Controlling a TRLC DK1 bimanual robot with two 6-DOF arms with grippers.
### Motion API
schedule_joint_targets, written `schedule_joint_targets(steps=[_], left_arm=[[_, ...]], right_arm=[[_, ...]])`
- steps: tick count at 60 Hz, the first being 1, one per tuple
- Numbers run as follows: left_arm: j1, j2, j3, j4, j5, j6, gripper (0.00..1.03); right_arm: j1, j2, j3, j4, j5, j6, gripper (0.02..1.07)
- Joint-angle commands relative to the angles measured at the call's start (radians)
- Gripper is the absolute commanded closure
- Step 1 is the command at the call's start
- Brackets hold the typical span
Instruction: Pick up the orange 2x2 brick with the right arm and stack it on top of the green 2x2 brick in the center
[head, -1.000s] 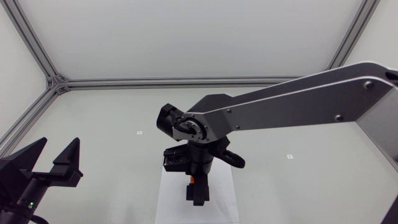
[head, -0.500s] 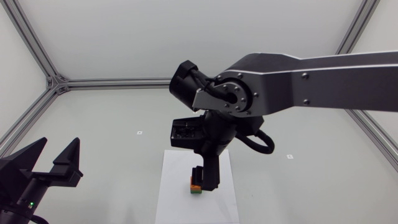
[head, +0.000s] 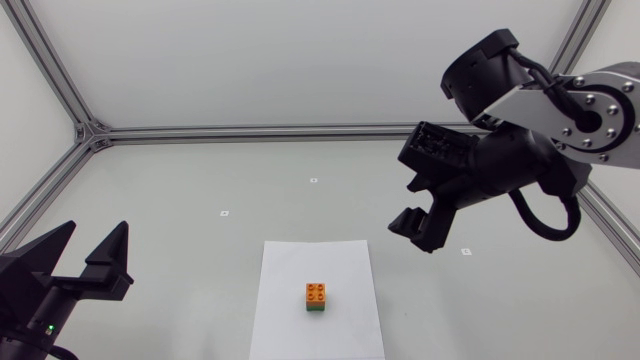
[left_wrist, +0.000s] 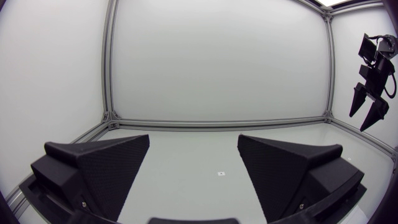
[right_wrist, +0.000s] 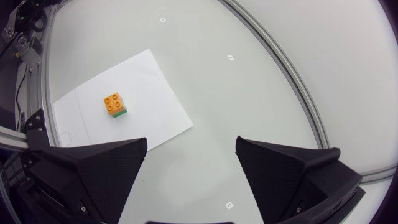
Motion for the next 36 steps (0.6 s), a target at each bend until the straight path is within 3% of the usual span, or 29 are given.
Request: schedule_joint_targets(steps=[1,17,36], left_arm=[[0.002,-0.008,-0.041,-0.013,0.004,0.013,0.04],[0.002,-0.008,-0.041,-0.013,0.004,0.013,0.04],[0.002,-0.008,-0.041,-0.015,0.004,0.013,0.04]], right_arm=[[-0.063,-0.050,-0.081,0.033,-0.006,0.031,0.06],[-0.304,-0.274,-0.291,0.210,-0.008,-0.001,0.06],[-0.411,-0.456,-0.496,0.325,0.019,-0.001,0.06]])
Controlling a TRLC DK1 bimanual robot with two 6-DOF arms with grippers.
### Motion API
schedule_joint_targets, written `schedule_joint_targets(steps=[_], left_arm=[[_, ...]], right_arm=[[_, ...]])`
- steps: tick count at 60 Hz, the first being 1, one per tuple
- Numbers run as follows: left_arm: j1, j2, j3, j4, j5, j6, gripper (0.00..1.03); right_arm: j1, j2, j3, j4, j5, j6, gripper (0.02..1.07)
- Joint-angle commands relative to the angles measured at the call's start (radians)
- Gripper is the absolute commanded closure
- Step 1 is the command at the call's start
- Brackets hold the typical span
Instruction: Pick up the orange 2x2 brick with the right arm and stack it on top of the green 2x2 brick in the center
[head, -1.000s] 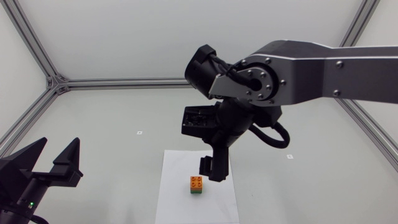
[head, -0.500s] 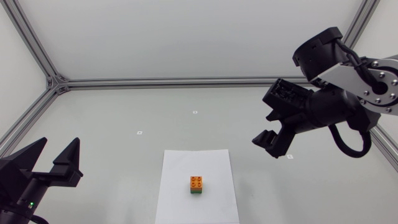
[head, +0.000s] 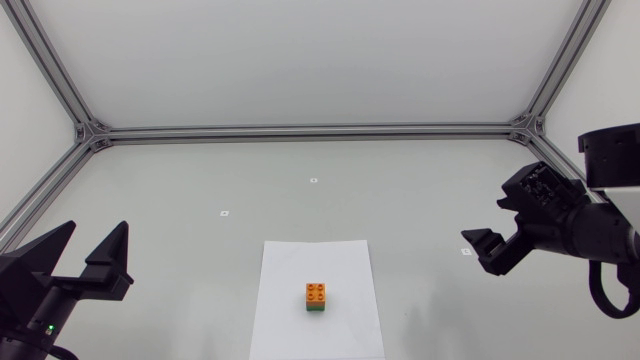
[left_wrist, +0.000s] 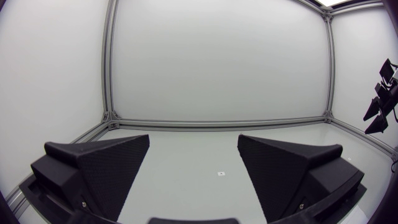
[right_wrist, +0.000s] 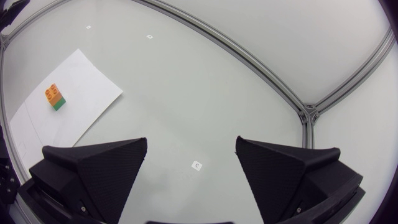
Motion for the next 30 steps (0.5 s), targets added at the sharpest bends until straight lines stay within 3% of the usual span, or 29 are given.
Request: schedule_joint_targets(steps=[1,18,30], left_arm=[[0.003,-0.008,-0.041,-0.015,0.004,0.013,0.04],[0.003,-0.008,-0.041,-0.015,0.004,0.013,0.04],[0.003,-0.008,-0.041,-0.015,0.004,0.013,0.04]], right_arm=[[-0.024,-0.083,-0.060,0.029,0.011,0.007,0.06],[-0.078,-0.302,-0.193,0.072,0.088,0.089,0.06],[-0.106,-0.439,-0.282,0.133,0.083,0.138,0.06]])
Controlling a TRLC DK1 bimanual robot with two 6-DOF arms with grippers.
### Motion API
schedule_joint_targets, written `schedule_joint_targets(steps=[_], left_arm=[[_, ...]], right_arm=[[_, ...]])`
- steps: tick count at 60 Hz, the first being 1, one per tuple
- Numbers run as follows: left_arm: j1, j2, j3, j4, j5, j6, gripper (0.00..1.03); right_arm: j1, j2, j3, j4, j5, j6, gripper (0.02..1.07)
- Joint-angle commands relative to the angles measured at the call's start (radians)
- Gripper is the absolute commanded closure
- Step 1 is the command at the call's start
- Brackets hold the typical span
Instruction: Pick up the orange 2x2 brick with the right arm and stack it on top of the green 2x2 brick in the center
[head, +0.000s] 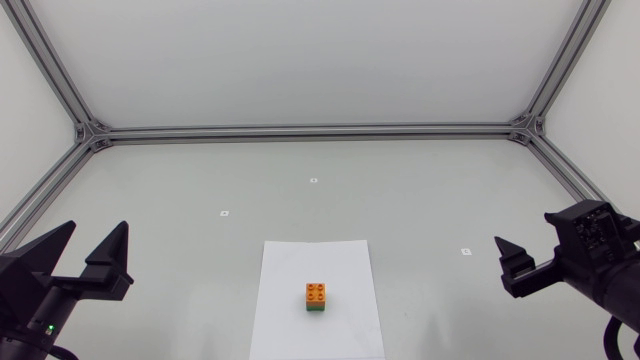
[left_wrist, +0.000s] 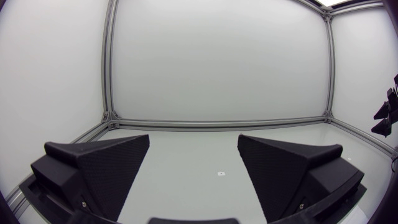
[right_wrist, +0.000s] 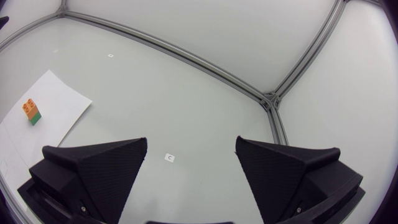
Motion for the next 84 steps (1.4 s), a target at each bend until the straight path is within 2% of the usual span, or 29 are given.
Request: schedule_joint_targets(steps=[1,26,69,84], left_arm=[[0.002,-0.008,-0.041,-0.015,0.004,0.013,0.04],[0.002,-0.008,-0.041,-0.015,0.004,0.013,0.04],[0.002,-0.008,-0.041,-0.013,0.004,0.013,0.04],[0.002,-0.008,-0.041,-0.015,0.004,0.013,0.04]], right_arm=[[-0.005,-0.049,-0.044,0.037,0.005,0.055,0.06],[0.008,-0.259,-0.188,0.182,0.000,0.248,0.06],[-0.032,-0.412,-0.278,0.232,-0.011,0.052,0.06],[-0.052,-0.477,-0.321,0.293,-0.014,0.134,0.06]])
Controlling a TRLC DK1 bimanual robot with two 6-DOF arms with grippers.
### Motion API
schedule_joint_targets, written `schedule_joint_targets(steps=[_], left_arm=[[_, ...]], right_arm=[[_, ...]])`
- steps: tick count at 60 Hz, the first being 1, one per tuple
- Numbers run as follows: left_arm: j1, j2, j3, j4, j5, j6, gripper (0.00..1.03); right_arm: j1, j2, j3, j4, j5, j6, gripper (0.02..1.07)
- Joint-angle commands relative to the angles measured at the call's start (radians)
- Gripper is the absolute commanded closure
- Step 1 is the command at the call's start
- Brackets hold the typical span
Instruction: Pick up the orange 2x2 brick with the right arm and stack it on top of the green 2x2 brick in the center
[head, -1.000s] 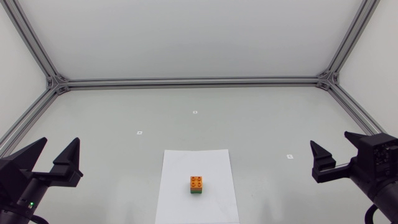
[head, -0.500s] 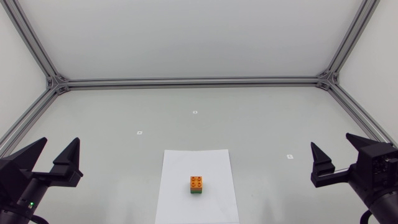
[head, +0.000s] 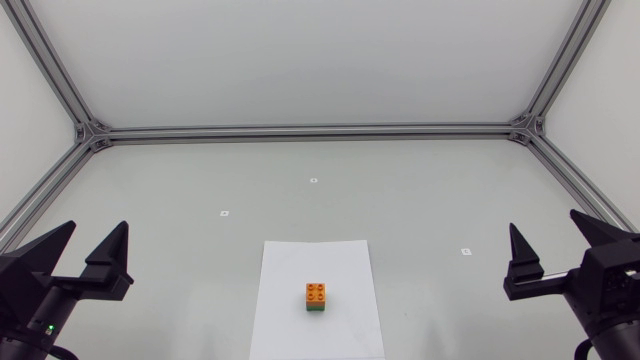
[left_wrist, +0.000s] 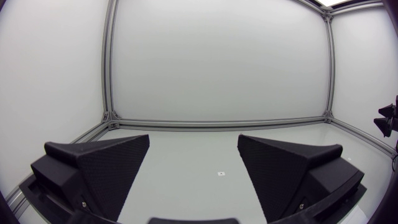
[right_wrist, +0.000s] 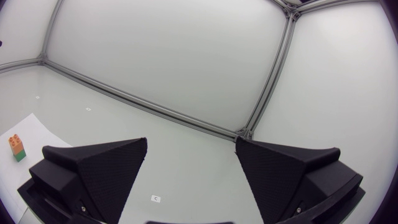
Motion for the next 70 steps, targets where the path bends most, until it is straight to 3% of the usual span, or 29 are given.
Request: schedule_joint_targets(steps=[1,55,70], left_arm=[[0.003,-0.008,-0.041,-0.015,0.004,0.013,0.04],[0.003,-0.008,-0.041,-0.015,0.004,0.013,0.04],[0.003,-0.008,-0.041,-0.015,0.004,0.013,0.04]], right_arm=[[-0.006,-0.015,-0.027,0.020,-0.003,0.046,0.06],[0.068,-0.020,-0.047,0.063,0.006,0.361,0.06],[0.068,-0.020,-0.047,0.063,0.006,0.361,0.06]])
